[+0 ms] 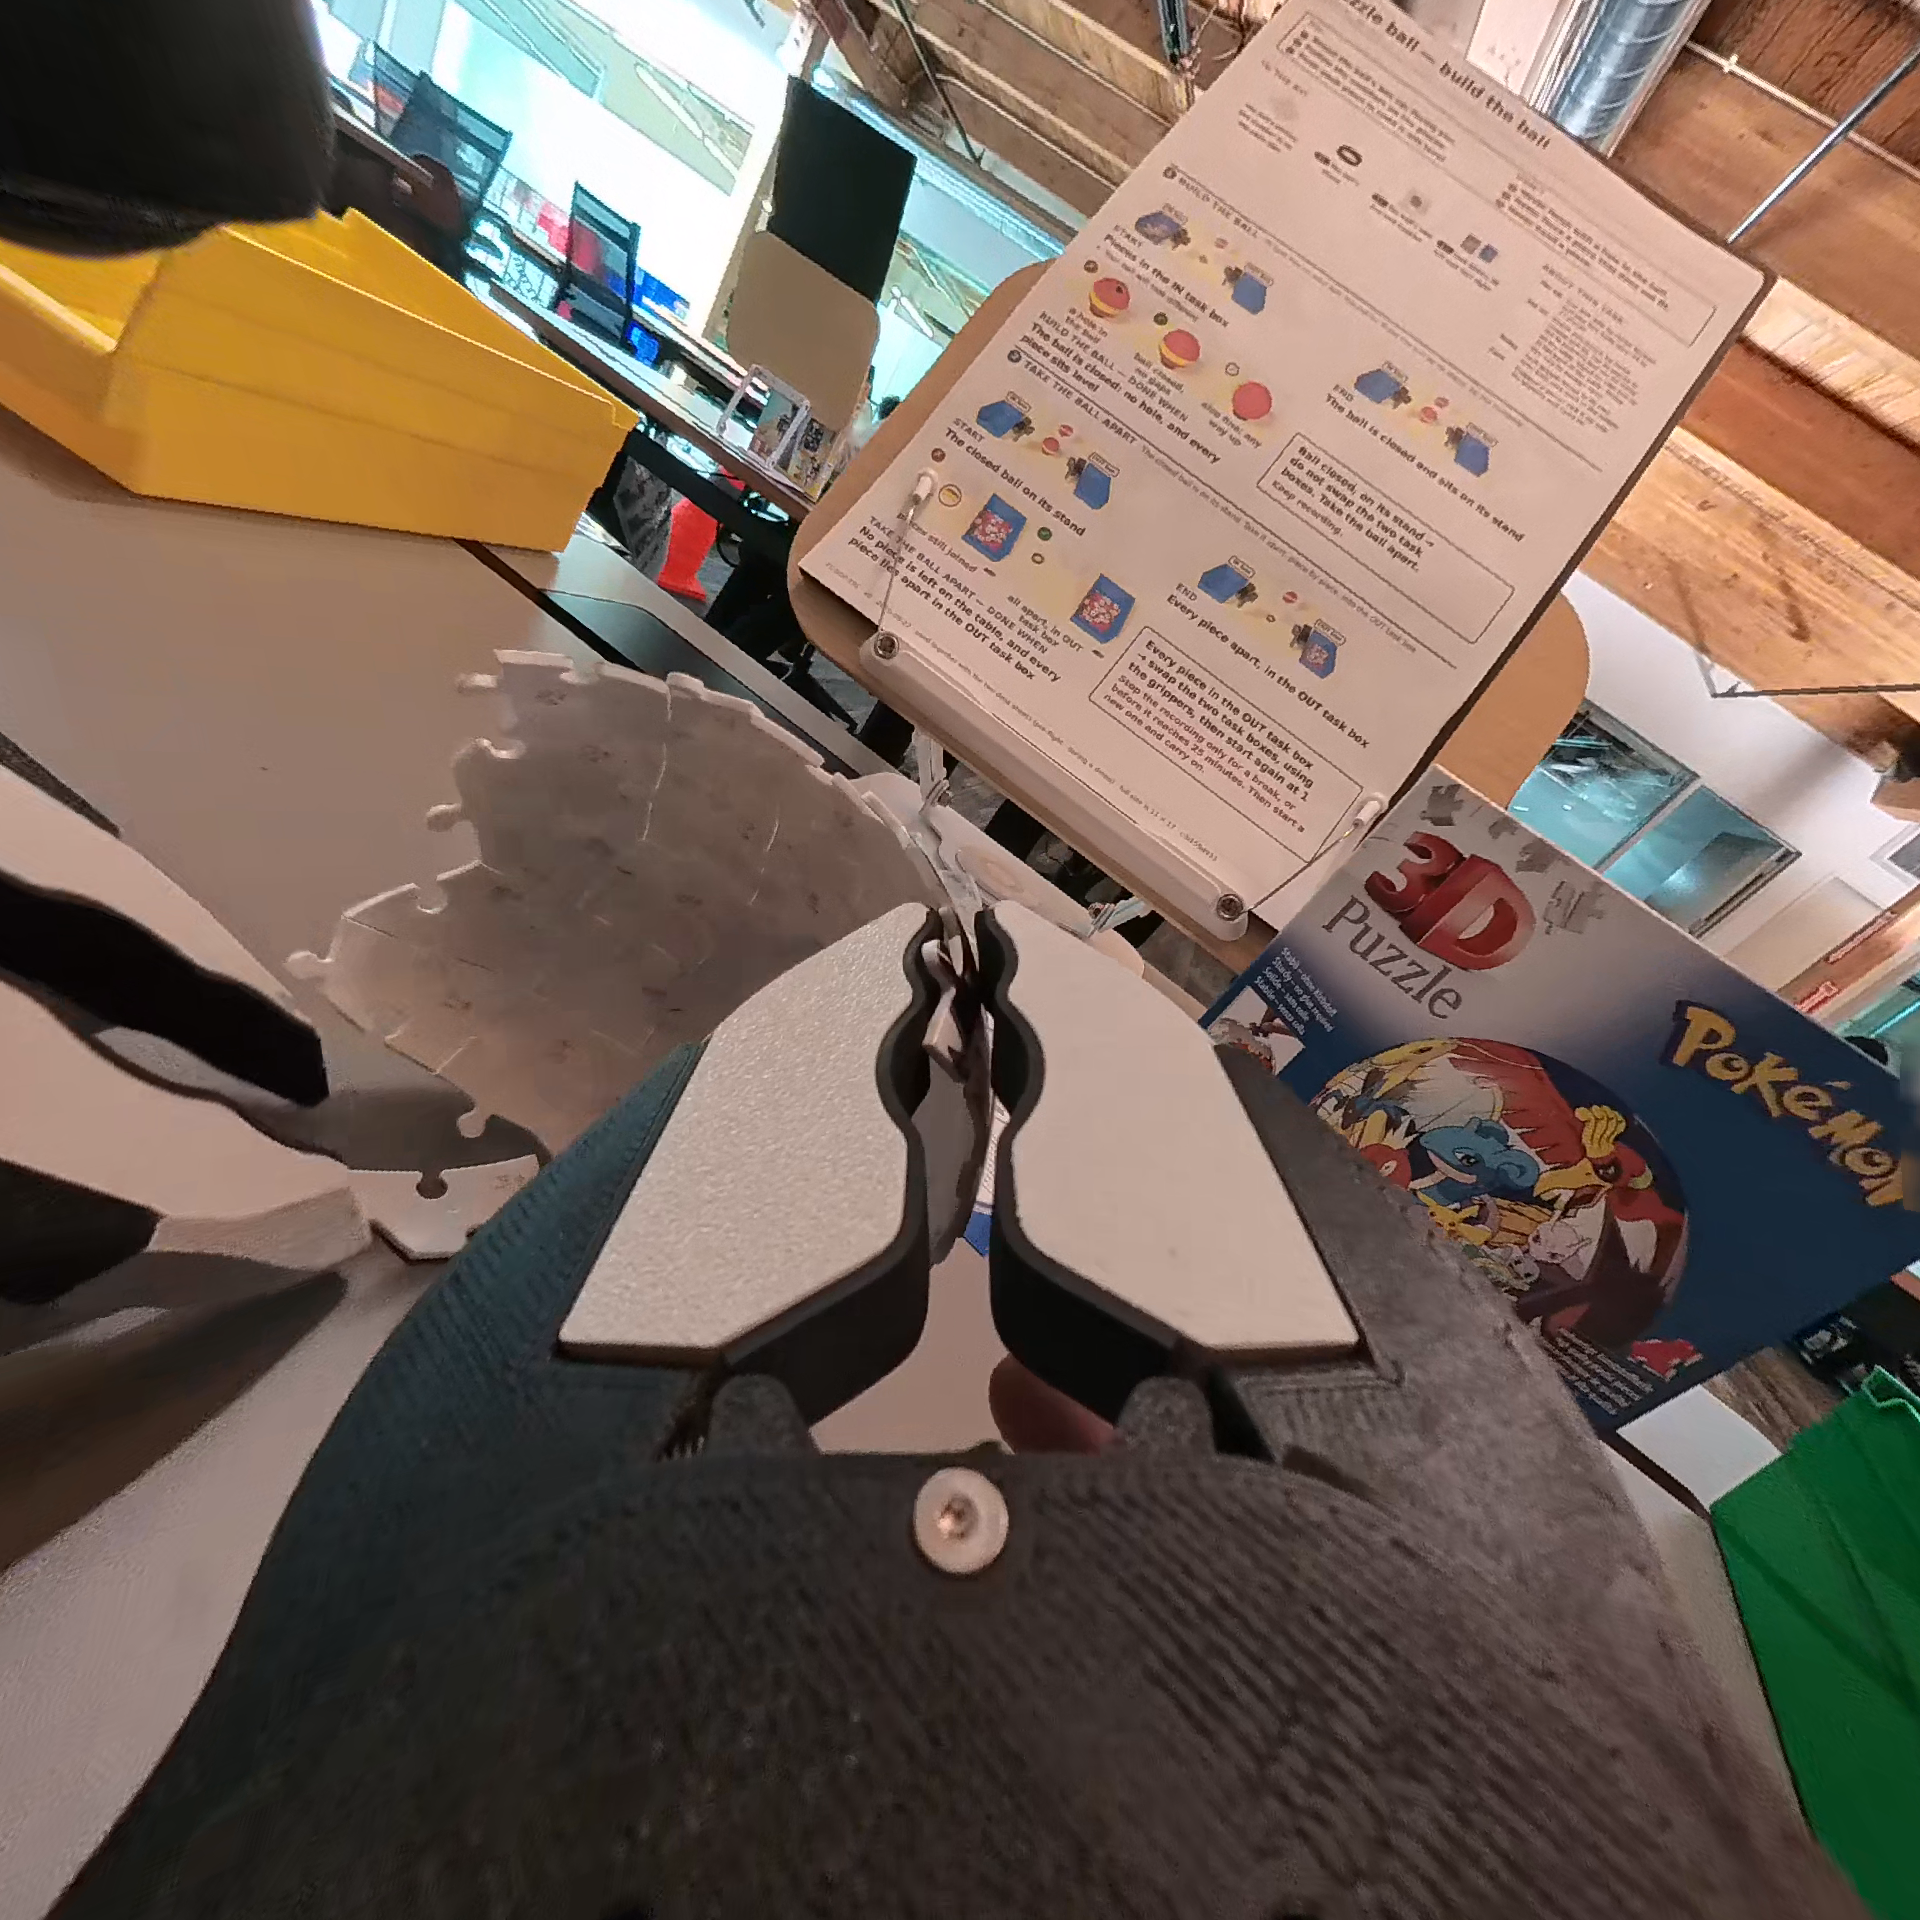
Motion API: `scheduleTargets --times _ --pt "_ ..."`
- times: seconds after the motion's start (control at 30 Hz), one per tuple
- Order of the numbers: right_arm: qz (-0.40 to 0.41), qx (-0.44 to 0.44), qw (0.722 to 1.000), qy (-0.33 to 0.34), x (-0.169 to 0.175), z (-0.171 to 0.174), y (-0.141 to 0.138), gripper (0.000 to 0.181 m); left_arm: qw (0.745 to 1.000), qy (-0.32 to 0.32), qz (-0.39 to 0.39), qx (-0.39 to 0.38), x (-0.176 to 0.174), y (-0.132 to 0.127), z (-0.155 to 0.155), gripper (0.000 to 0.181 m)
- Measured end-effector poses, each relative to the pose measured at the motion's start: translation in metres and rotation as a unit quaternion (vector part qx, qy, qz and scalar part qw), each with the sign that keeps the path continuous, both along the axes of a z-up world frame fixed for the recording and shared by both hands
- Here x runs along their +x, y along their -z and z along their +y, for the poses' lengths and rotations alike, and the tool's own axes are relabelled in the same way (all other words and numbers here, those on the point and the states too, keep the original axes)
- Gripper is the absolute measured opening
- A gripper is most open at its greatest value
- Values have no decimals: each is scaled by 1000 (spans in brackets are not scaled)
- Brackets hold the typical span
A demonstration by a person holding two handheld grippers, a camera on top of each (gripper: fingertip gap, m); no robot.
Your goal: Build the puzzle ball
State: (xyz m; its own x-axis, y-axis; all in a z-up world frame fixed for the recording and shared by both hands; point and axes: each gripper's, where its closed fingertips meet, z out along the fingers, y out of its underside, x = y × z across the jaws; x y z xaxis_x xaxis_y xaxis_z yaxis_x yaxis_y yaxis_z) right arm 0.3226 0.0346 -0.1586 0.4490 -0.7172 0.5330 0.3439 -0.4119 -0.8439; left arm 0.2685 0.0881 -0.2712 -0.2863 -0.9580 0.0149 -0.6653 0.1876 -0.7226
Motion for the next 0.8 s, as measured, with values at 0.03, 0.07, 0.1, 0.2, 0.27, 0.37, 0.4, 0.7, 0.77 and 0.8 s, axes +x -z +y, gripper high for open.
scheduleTargets --times 0.03,0.07,0.1,0.2,0.27,0.37,0.4,0.7,0.77,0.8 --pt "0 3 1000 -2 0 0 0 7 1000 -6 9 -4 1 2 1 42" --pt "2 4 1000 -2 0 0 0 7 1000 -8 18 -9 1 4 0 48" --pt "4 7 1000 -2 0 0 0 7 1000 -10 22 -12 2 5 -2 48" --pt "7 13 1000 -4 0 -1 0 7 1000 -2 23 -16 3 4 -9 24" --pt "11 18 1000 -6 0 -1 0 7 1000 -9 20 -11 4 4 -10 23" --pt "14 22 1000 -8 0 -1 1 7 1000 -21 21 -10 6 4 -11 18" --pt "14 24 1000 -8 0 0 1 7 999 -24 24 -16 5 4 -12 18" --pt "10 25 1000 -12 -2 1 0 7 999 -20 18 -34 5 2 -21 19" --pt "12 26 1000 -13 -2 1 0 7 999 -16 16 -38 6 1 -23 19" --pt "11 27 999 -14 -3 1 -1 7 999 -15 16 -33 7 2 -23 18"
